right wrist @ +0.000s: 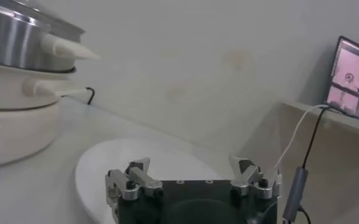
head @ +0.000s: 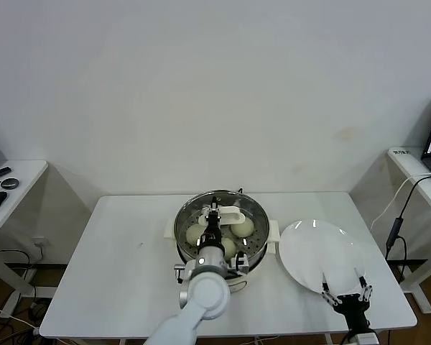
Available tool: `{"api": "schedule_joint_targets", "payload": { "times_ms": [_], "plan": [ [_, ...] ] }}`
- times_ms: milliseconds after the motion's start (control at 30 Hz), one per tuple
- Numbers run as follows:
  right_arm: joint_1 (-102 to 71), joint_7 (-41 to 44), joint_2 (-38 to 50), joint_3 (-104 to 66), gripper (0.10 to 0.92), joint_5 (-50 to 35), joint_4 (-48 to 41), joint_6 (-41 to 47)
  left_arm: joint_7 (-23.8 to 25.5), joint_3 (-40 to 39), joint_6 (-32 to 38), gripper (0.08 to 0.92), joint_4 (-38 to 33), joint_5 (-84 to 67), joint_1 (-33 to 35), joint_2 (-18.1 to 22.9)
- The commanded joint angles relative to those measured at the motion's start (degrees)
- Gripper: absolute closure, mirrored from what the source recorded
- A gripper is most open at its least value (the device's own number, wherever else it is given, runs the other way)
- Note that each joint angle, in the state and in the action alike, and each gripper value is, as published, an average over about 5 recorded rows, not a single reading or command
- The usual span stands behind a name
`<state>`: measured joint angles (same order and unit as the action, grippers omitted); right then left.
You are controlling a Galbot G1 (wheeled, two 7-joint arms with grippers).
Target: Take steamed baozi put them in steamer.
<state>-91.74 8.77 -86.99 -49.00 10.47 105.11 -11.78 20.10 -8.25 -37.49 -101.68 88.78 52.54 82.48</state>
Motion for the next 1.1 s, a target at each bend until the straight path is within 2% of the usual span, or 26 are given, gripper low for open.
{"api": "schedule_joint_targets", "payload": {
  "times_ms": [33, 200, 433, 633, 733, 900, 1000, 1100],
  "plan": [
    [0.0, 0.1, 0.1, 0.0, 0.203, -0.1, 0.0, 0.0, 0.0, 0.1, -0.2, 0.825, 0.0, -2.4, 0.5, 0.5],
    [0.0, 0.1, 0.1, 0.1, 0.203, 0.0, 0.0, 0.0, -1.4, 0.1, 0.0, 0.798, -2.5, -7.1, 1.4, 0.4],
    [-0.4, 0.2, -0.1, 0.2, 0.203, 0.4, 0.3, 0.1, -5.3, 1.2, 2.7, 0.604, -9.9, -15.6, 6.0, -2.7],
    [-0.7, 0.4, -0.5, 0.1, 0.203, 1.1, 0.4, 0.1, -9.3, 6.4, 6.2, 0.432, -22.0, -31.4, 14.0, -7.4],
    [-0.9, 0.4, -0.7, 0.4, 0.203, 1.3, 0.6, 0.1, -12.9, 11.2, 8.3, 0.345, -28.7, -43.9, 19.5, -9.7],
    [-1.4, 0.7, -0.7, 0.5, 0.203, -0.2, 0.7, -0.9, -19.0, 28.1, 28.5, 0.217, -34.5, -71.9, 35.0, -10.5],
    [-2.0, 1.1, -0.2, 1.0, 0.203, -3.3, 0.8, -1.3, -24.1, 34.9, 31.5, 0.184, -37.1, -84.3, 44.4, -11.6],
    [-3.1, 1.9, 1.0, 2.4, 0.203, -7.8, 1.8, -0.1, -26.4, 38.1, 34.5, 0.178, -37.7, -93.4, 53.4, -11.8]
  ]
}}
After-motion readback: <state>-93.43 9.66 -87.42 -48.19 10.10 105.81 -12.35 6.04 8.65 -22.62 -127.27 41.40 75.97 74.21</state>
